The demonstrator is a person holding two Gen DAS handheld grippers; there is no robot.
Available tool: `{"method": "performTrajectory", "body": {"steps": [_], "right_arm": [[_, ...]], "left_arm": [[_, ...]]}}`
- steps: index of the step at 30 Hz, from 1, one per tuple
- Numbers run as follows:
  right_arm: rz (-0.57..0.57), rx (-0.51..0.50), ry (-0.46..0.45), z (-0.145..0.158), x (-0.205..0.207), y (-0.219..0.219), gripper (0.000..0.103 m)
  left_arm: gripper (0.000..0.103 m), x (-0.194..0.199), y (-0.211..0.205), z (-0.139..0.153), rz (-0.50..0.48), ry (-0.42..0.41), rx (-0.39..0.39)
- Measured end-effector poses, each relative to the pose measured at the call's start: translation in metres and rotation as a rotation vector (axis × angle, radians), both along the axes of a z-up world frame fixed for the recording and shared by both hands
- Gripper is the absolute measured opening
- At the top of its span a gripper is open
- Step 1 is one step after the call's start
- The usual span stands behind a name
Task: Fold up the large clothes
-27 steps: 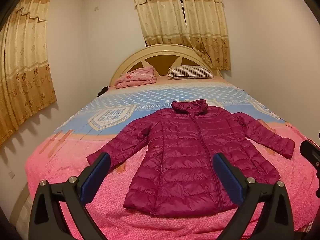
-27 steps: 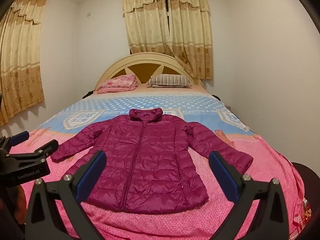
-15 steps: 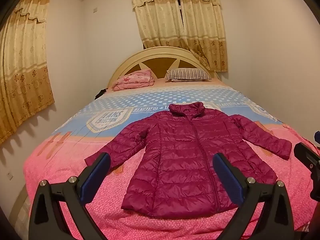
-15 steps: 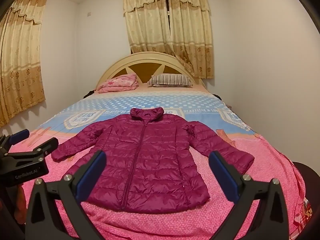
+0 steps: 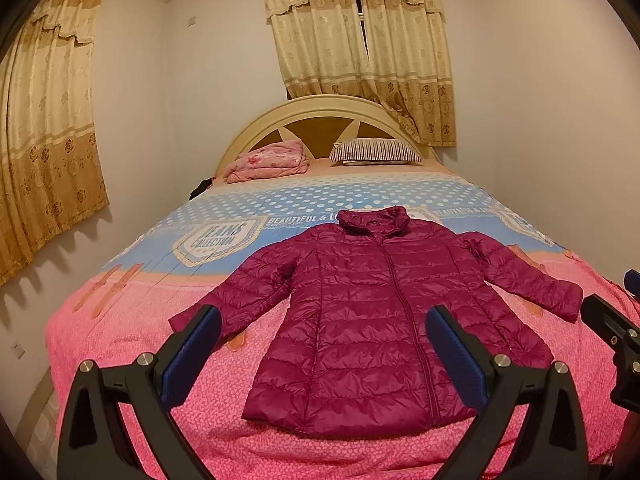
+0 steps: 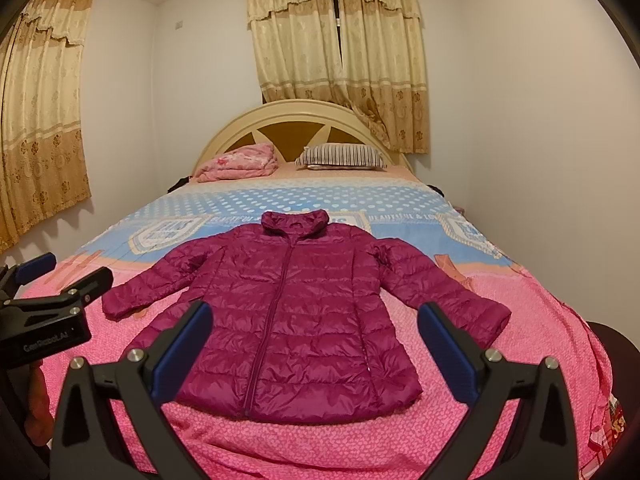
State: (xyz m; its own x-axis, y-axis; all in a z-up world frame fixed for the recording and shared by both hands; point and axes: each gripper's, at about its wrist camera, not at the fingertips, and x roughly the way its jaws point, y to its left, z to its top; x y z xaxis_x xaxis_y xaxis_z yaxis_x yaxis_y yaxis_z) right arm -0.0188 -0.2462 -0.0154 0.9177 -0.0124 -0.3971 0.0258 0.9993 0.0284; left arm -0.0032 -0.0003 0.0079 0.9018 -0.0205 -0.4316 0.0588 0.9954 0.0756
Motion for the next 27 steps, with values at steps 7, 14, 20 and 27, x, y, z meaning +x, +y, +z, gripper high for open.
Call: {"method": "performTrajectory", "body": {"steps": [7, 14, 20, 27], "right_arm": [[0.005, 0.002, 0.011, -0.0026, 0.0006, -0.0011, 0.103], [0.005, 0.004, 0.01, -0.0039, 0.0002, -0.0006, 0.103], [0.008, 0.004, 0.017, -0.0038, 0.0008, -0.0006, 0.103], [0.006, 0.005, 0.021, -0.004, 0.0012, -0.0012, 0.103]], "left_arm": [[0.102, -0.0011, 0.0001, -0.0009, 0.005, -0.002, -0.004], [0.102, -0.0014, 0.0016, -0.0016, 0.007, -0.004, -0.005], [0.102, -0.0017, 0.0018, -0.002, 0.007, -0.004, -0.005], [0.102, -0.0003, 0.0027, -0.0038, 0.011, 0.002, -0.004]]}}
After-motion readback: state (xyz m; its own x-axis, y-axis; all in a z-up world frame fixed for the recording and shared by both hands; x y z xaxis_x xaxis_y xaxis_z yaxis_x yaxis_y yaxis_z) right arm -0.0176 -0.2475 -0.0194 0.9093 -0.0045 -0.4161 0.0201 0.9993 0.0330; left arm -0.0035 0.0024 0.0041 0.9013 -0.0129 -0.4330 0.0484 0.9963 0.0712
